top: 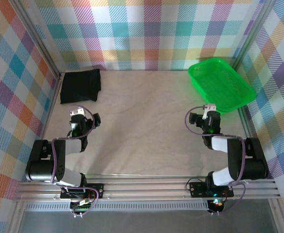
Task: Fold and stack the t-shirts
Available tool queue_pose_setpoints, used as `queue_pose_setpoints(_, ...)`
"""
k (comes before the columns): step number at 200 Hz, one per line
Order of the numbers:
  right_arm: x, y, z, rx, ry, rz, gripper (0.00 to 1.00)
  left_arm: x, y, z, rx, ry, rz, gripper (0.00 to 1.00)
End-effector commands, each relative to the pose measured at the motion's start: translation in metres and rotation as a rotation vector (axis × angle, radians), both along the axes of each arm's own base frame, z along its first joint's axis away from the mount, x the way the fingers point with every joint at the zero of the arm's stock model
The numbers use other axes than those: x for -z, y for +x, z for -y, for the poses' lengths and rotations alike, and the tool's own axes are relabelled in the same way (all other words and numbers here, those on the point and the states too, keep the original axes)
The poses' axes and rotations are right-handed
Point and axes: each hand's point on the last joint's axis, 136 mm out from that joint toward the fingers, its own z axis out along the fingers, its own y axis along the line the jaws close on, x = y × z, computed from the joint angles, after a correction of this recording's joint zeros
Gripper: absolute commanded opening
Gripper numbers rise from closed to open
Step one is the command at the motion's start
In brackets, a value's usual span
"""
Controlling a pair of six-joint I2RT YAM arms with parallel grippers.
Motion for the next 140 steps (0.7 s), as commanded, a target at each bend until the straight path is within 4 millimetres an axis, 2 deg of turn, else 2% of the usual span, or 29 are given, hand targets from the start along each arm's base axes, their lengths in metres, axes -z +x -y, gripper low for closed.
queue_pose_setpoints(1, -0.013, 0.010, -0.009, -0.077, 0.014, 0.129, 1.00, -0.010, 0.003, 0.003, 0.021, 0.039, 0.137, 1.00)
queue_pose_setpoints(8, -0.013, 0.011, -0.010, -0.084, 0.014, 0.134, 1.00, -0.009, 0.009, 0.006, 0.034, 0.049, 0.139, 1.00)
queue_pose_setpoints(14, -0.012, 0.010, -0.011, -0.085, 0.015, 0.111, 1.00, 0.000, 0.010, 0.010, 0.053, 0.053, 0.056, 1.00)
queue_pose_setpoints(25, -0.012, 0.011, -0.010, -0.080, 0.015, 0.121, 1.00, -0.003, 0.021, 0.014, 0.043, 0.092, 0.045, 1.00)
queue_pose_setpoints(61, -0.010, 0.014, -0.004, -0.048, 0.014, 0.089, 1.00, -0.002, 0.019, 0.015, 0.044, 0.095, 0.027, 1.00)
queue_pose_setpoints(140, -0.010, 0.016, -0.014, -0.109, 0.017, 0.081, 1.00, -0.003, 0.020, 0.019, 0.055, 0.122, 0.024, 1.00)
